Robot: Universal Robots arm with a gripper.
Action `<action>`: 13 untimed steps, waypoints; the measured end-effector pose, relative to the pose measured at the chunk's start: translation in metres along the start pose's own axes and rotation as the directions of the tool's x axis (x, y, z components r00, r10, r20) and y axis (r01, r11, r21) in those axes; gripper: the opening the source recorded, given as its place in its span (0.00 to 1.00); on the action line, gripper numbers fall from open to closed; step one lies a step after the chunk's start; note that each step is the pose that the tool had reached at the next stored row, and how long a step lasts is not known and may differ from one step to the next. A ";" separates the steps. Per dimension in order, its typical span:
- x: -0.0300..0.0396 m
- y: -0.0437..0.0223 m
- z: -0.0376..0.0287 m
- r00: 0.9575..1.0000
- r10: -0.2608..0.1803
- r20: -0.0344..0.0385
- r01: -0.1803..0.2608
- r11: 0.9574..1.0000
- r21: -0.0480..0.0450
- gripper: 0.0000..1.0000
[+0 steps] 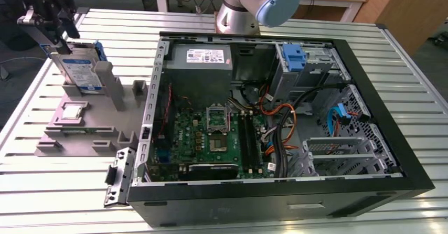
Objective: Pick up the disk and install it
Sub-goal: 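Pick up the disk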
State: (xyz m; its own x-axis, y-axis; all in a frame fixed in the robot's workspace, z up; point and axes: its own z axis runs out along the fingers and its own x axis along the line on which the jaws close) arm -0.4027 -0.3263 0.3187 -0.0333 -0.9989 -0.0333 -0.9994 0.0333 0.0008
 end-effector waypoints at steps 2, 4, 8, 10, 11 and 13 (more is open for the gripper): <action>0.0001 0.0000 0.0014 1.000 0.000 0.000 0.000 1.000 0.000 0.59; 0.0001 0.0000 0.0033 1.000 0.000 0.000 0.000 1.000 0.000 0.59; 0.0002 0.0000 0.0074 1.000 0.000 0.000 0.000 1.000 -0.002 0.59; 0.0003 0.0000 0.0094 1.000 0.000 0.000 0.000 1.000 -0.004 0.59; 0.0004 0.0000 0.0104 1.000 0.000 0.000 0.000 1.000 -0.005 0.59; 0.0004 0.0000 0.0122 1.000 0.000 0.000 0.000 1.000 -0.006 0.59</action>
State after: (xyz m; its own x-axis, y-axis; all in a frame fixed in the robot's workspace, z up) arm -0.4027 -0.3263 0.3065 -0.0335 -0.9989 -0.0331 -0.9994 0.0333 0.0071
